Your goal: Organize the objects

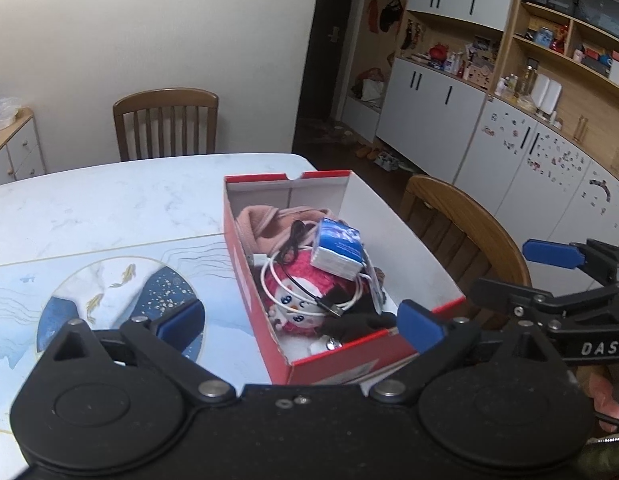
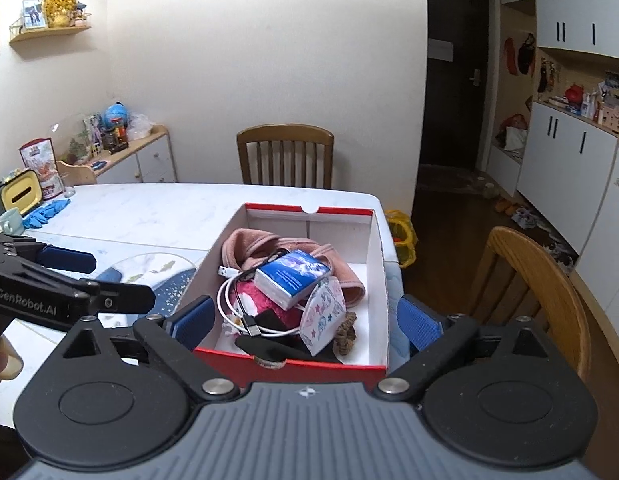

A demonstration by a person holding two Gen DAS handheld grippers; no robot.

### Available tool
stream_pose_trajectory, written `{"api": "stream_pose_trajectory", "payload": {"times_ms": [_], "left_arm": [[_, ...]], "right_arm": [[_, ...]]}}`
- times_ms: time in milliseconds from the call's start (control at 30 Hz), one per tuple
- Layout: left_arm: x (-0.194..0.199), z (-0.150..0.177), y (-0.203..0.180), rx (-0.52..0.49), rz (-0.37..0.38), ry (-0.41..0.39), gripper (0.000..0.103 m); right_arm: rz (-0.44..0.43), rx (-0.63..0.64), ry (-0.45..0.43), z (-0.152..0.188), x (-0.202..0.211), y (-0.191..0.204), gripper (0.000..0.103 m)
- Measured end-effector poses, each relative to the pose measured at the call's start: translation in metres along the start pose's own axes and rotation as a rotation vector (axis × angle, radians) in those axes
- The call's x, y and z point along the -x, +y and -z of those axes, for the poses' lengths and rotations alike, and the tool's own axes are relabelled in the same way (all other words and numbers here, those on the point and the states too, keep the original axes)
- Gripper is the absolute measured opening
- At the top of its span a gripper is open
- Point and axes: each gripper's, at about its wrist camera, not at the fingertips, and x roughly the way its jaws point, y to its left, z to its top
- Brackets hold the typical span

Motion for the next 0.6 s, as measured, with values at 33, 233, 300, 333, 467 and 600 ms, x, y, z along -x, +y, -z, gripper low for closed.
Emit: {"api": "stream_pose_trajectory", "payload": {"times_ms": [33,233,300,333,467,600], "left_arm": [[0.001,0.001,-0.001,-0.003,0.004,0.000,0.102],[0.003,0.003,0.000,-0.009,0.021,-0.001,0.102],[0.004,0.003,0.000,-0.014,0.025,-0.005,0.102],[0.005,0.004,-0.001,-0.017,0.027,-0.005,0.102],[0.006,0.005,0.000,-0.025,0.030,-0.006,0.102],[0.007,0.005,0.002,-0.029,0.033,-0.005,0.102]], "right_arm": [[0.002,-0.004,0.000,0.001,0.001,0.000,0.098],[0.008,-0.005,-0.007,0.005,0.005,0.006,0.098],[0.013,-0.001,-0.011,0.006,0.007,0.009,0.098],[0.013,-0.004,-0.010,0.006,0.007,0.009,0.098],[0.017,-0.012,-0.003,0.007,0.006,0.012,0.098],[0.020,-0.019,-0.003,0.008,0.006,0.014,0.098]]}}
